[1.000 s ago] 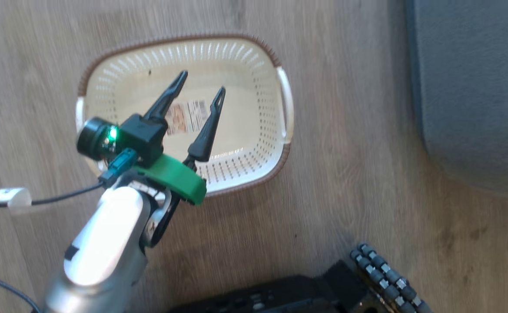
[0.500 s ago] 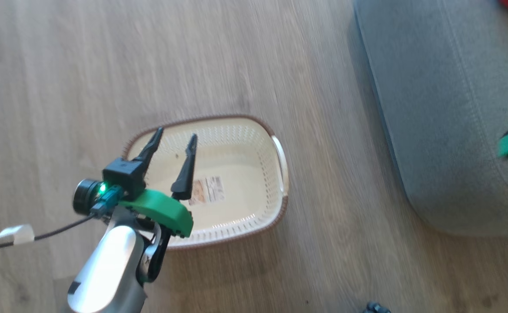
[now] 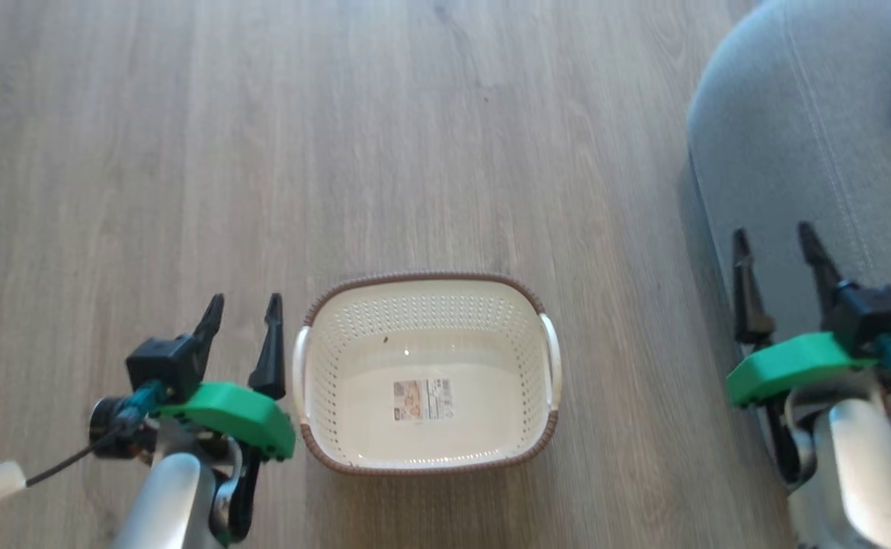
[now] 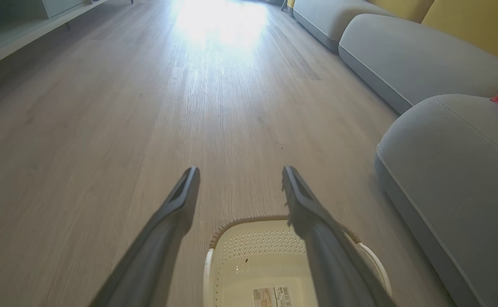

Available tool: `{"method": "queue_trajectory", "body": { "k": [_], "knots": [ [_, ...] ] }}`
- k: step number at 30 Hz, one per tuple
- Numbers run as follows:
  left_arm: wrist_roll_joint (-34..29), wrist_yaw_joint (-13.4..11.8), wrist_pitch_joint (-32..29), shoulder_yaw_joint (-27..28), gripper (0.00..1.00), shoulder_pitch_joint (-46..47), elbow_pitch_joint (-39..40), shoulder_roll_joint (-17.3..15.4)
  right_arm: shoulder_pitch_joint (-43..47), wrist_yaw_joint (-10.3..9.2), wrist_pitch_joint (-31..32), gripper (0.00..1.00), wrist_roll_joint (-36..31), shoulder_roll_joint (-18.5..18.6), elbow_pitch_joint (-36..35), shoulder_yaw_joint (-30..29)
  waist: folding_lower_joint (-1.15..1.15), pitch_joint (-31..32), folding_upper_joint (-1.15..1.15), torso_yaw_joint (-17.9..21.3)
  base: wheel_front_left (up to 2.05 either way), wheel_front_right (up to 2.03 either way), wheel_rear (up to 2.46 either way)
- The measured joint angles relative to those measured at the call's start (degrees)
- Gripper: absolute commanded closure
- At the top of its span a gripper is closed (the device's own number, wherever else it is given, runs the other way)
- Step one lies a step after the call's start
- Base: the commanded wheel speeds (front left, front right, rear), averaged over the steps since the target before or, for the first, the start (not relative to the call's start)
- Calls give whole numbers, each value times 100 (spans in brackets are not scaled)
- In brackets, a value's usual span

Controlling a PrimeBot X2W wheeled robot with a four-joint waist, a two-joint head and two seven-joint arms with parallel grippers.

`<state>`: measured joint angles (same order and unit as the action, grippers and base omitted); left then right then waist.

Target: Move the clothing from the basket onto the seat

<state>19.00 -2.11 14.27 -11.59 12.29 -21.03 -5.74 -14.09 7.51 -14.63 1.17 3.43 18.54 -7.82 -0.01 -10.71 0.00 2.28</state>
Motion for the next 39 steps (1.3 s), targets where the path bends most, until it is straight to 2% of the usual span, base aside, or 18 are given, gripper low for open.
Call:
{"method": "queue_trajectory", "body": {
  "k": [9,21,22,28,39],
  "knots": [
    [-259,275,0,634,0,-243,-250,192,470,0,0,0,97,-36,-37,346,0,408,0,-274,0,0,0],
    [-569,445,0,1076,0,-439,-397,293,723,0,1,0,119,-41,-37,478,0,732,0,-234,0,0,0],
    [-608,443,-2,1090,100,-439,-404,299,741,0,1,100,126,-42,-24,480,0,745,0,-232,0,0,0],
    [-580,444,-31,1070,100,-748,-869,337,1061,0,36,100,147,-46,522,478,0,758,0,-231,0,0,0],
    [96,452,-212,1092,100,-825,-799,342,1117,0,207,100,914,-49,509,460,0,784,0,-231,0,0,0]
  ]
}}
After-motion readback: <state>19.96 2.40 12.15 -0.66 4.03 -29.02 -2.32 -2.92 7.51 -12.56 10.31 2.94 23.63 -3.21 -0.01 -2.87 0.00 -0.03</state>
